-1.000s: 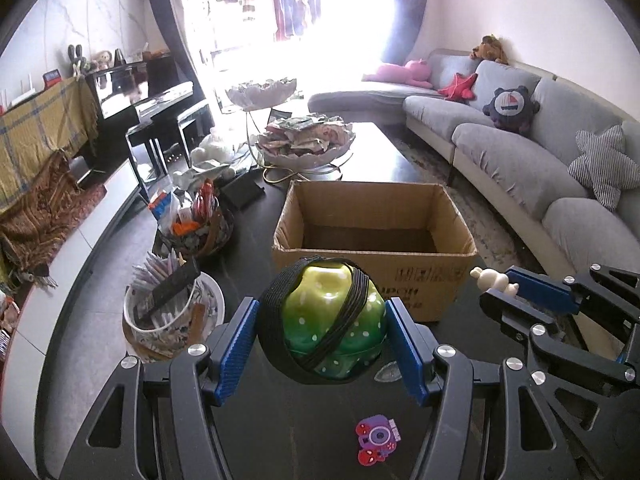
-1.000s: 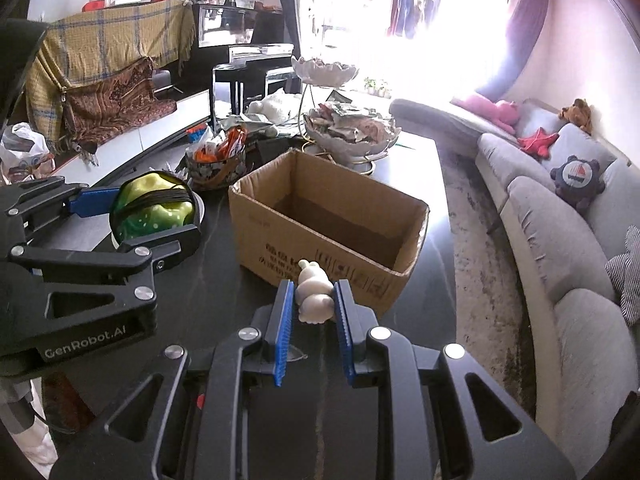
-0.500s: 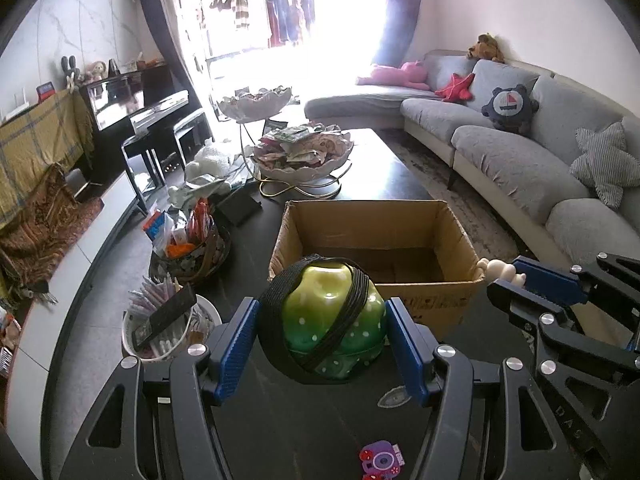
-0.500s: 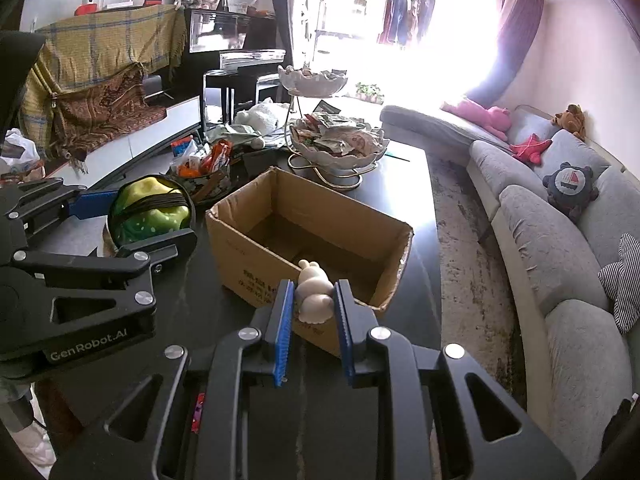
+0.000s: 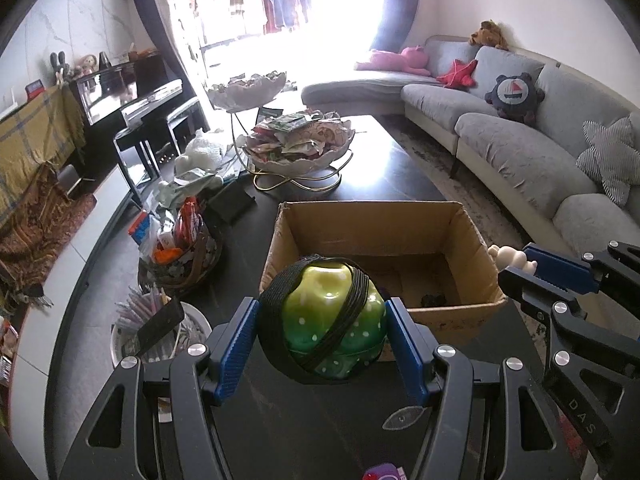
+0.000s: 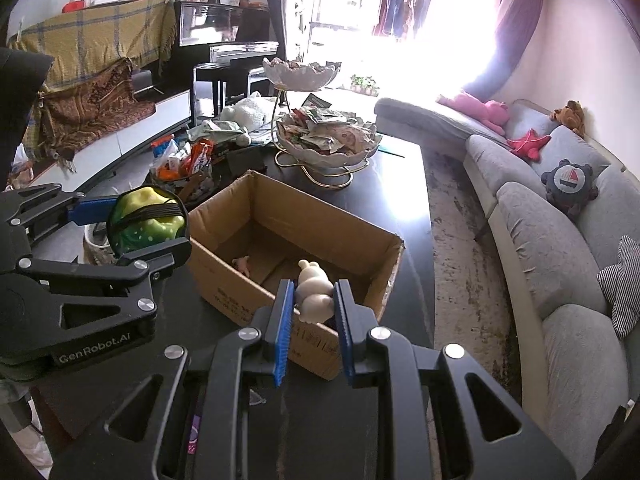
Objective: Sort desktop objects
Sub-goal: 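Carry the ball and figurine over the cardboard box with both tools, then open the left tool over the box while the right tool releases the figurine inside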
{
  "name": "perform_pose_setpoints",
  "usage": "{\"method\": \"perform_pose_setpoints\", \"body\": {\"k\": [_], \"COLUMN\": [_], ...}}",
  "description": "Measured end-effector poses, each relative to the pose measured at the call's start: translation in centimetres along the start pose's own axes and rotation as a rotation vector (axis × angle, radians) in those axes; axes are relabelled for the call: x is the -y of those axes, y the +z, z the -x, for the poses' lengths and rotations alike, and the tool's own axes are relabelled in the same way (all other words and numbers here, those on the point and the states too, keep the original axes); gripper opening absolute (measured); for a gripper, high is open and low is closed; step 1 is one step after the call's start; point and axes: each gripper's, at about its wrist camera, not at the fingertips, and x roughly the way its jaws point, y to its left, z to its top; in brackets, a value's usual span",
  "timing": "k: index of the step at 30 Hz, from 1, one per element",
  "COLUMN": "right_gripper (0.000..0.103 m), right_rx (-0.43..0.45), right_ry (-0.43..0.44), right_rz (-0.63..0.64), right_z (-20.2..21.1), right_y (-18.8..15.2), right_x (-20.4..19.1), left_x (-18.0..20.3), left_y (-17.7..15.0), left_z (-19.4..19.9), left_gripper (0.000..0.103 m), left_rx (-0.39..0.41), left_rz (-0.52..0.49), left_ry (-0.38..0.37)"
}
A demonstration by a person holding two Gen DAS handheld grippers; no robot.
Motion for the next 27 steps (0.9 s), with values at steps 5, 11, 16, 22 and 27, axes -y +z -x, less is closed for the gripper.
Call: {"method": "perform_pose_setpoints", "body": {"k": [5, 11, 16, 22, 27], "right_gripper": [0.018, 0.018, 0.018, 0.018, 0.020], "right_rx": [-0.009, -0.031, -0.048, -0.067, -0.069], "right_ry": [-0.002, -0.012, -0.018, -0.014, 0.005], "right_rz": [0.001, -0.004, -0.018, -0.026, -0.030], "right_z": [-1.2, -2.9, -4.2, -5.7, -6.8], "right_y": [0.7, 1.1, 1.1, 1.1, 1.0], "right_x": [0.5, 1.4, 2.4, 3.1, 3.4], "left_x": [0.1, 0.4, 0.4, 0.4, 0.4], "left_y": [1.0, 2.0, 2.5, 2.6, 2.5], "left_z": [-1.4, -3.2, -4.6, -6.6, -8.2], "left_gripper": [0.060, 0.060, 0.060, 0.060, 0.062], "left_rx": [-0.013, -0.025, -0.034, -0.061, -0.096], "left_rz": [0.001, -0.010, -0.012, -0.014, 0.000], "left_ry": [0.004, 0.004, 0.005, 0.004, -0.023]}}
